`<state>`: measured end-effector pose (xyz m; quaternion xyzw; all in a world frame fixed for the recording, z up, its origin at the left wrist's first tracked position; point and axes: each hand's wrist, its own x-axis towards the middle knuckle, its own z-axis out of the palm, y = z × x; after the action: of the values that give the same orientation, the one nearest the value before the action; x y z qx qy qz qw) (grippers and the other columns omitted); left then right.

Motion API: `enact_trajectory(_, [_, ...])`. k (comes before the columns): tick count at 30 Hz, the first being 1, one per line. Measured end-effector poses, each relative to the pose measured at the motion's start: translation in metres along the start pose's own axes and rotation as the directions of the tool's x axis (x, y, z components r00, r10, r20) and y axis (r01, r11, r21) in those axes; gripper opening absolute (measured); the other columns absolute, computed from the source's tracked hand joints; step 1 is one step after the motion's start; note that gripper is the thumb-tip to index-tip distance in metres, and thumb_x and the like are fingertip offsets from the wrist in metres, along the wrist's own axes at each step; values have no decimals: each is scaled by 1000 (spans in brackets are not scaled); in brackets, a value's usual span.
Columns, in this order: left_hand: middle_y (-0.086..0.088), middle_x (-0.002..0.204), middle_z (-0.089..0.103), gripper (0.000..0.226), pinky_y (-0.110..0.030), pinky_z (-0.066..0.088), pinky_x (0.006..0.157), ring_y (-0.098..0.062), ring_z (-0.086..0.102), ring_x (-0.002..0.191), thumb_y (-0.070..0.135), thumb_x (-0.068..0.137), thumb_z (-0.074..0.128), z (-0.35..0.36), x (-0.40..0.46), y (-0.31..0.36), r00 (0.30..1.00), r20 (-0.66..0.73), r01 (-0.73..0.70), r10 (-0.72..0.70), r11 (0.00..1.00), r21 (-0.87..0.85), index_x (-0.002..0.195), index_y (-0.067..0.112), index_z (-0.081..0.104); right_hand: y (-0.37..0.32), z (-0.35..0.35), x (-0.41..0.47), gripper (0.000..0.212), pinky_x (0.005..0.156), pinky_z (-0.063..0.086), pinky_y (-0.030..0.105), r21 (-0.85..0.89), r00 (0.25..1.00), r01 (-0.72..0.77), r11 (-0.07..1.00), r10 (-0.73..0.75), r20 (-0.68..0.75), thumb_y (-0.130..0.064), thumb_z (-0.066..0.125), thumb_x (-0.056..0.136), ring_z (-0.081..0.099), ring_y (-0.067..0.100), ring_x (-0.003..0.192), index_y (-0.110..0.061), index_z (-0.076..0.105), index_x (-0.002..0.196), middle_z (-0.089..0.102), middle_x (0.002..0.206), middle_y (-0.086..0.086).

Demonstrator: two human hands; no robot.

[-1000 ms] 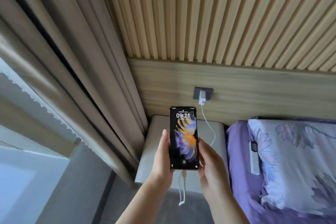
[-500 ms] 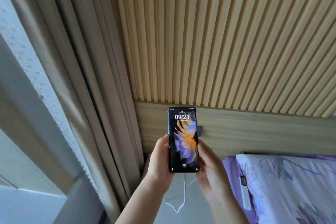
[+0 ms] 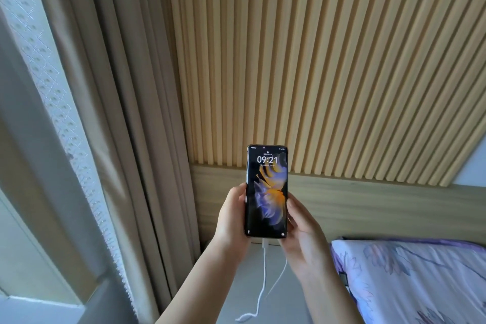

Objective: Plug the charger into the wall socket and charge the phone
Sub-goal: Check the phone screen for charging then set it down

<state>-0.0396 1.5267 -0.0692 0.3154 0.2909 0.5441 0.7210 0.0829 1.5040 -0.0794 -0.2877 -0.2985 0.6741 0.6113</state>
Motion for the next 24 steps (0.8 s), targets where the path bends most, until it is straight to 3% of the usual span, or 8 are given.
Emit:
enact_trajectory(2, [-18,101,46,31,-35,46,72,-29,49,86,33,84,46,3,-1,1,1000,4,-13,13,1000,8,103,10,54,-2,1,0,41,90,48,39,9,1000,0,1000,0,-8,-19,49,92,60,32,113,1,56,126,59,130,26])
enact_trajectory(5, [-16,115,65,46,-37,50,84,-34,62,102,39,88,42,2,1,0,1000,6,-1,1,999,53,104,2,64,-6,0,-1,36,80,52,34,-25,1000,10,1000,-9,4,-21,49,92,67,24,103,-6,62,122,67,122,18])
enact_trajectory(7, [-17,115,69,48,-37,52,86,-31,65,107,43,89,40,1,2,0,1000,6,-1,0,995,102,109,10,69,-8,-1,-2,34,77,52,32,-57,1000,24,998,-24,14,-21,49,92,67,21,100,-9,64,120,69,118,15])
enact_trajectory(13, [-13,104,71,47,-32,56,74,-26,68,96,44,89,38,4,3,1,1000,14,-5,3,991,136,106,13,70,-11,-1,-2,34,81,48,35,-95,999,37,995,-34,25,-24,49,92,62,24,108,-13,66,119,65,125,17])
enact_trajectory(24, [-15,111,70,48,-37,52,85,-28,66,101,42,90,39,9,4,-2,1000,6,0,0,993,121,113,11,67,-11,-8,1,38,86,47,38,-69,999,35,997,-32,34,-27,55,86,61,24,111,-13,66,119,63,129,17])
